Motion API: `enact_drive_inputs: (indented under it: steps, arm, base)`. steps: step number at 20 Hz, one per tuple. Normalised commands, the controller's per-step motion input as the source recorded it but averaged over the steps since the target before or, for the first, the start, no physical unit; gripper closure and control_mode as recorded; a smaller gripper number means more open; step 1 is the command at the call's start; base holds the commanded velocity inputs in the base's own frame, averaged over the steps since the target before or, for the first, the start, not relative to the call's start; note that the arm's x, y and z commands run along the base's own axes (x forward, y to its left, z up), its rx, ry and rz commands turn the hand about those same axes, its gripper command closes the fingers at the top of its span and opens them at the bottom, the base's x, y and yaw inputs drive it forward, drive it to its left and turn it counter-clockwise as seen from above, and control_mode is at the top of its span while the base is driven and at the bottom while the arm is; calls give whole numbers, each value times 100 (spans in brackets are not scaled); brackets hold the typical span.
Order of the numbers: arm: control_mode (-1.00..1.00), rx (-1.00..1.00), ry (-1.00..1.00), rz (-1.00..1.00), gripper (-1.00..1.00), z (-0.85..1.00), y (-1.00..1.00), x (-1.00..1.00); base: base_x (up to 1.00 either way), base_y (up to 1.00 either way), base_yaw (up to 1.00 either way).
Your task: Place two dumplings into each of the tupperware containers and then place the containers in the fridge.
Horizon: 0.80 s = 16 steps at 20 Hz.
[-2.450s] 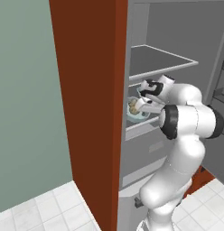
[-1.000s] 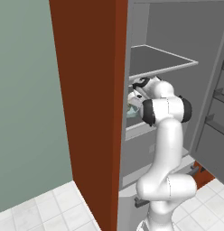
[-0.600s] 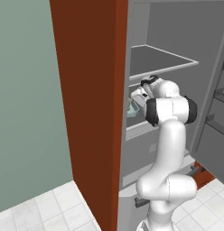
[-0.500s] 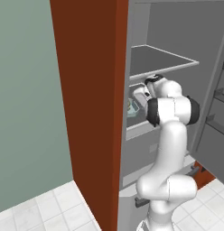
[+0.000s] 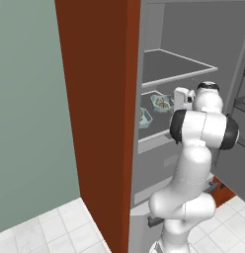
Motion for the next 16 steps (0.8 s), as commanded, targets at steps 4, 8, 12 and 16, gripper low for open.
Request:
enact_drive_inputs:
  steps: [4,8,12,16]
  arm:
    - [-100,-2,-49,3,-100,-1,-47,-100]
    - [-100,-43,-51,0,-100,-68,5,-100]
    - [-100,-58,-55,0,-100,-100,54,-100]
    - [-100,-50,-54,0,-100,-100,77,-100]
  base:
    - [0,0,0]
    - [0,0,0]
    - [0,0,0]
    - [0,0,0]
